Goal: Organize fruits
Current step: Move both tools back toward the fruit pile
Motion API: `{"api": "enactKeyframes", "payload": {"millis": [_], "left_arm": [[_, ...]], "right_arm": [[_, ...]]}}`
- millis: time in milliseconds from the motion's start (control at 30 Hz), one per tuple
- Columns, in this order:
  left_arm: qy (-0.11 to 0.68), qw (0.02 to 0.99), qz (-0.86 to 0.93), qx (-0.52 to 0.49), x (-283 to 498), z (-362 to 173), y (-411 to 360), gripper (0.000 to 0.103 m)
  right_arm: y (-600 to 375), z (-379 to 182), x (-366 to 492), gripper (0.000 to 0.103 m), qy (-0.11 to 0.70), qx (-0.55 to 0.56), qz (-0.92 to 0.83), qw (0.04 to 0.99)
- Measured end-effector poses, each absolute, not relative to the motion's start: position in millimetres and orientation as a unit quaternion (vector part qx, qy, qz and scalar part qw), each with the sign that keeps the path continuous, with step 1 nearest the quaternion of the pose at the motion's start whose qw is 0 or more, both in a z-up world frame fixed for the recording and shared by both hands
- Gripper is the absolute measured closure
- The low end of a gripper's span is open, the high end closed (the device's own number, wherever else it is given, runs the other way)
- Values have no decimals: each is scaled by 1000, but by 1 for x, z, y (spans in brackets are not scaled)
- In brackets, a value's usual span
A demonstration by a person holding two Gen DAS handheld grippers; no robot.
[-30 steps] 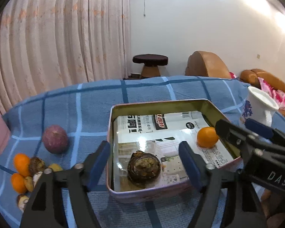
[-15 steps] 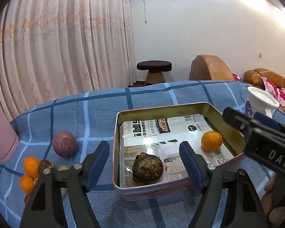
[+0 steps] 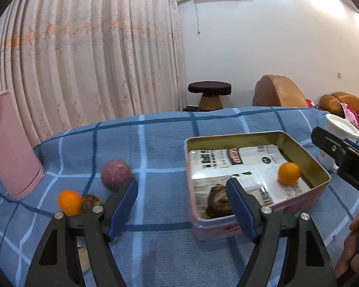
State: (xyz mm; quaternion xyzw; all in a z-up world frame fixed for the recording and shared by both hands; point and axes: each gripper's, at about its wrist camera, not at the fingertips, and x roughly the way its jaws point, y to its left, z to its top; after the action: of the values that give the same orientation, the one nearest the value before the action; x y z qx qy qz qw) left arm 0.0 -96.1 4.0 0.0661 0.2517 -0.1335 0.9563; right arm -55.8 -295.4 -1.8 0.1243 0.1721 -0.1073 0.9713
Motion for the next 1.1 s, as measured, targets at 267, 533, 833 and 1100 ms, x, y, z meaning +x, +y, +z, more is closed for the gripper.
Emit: {"api": "enactKeyframes", "payload": {"millis": [267,533,833,1100], "left_arm": [[256,958,-114,57,1,3,-72,26],[254,960,-102,64,-1,2,-40,26],[266,959,-63,71,16,3,26,26],[292,956,-12,24,40,5,108,26]], "right_arm": [[-269,-2,-58,5,177,109,-101,973],[-240,-5,-56,5,190,110,-75,973],[-190,-8,-48,5,217,96,-19,971],[-121,-16,-37,6,268,55,77,959]]}}
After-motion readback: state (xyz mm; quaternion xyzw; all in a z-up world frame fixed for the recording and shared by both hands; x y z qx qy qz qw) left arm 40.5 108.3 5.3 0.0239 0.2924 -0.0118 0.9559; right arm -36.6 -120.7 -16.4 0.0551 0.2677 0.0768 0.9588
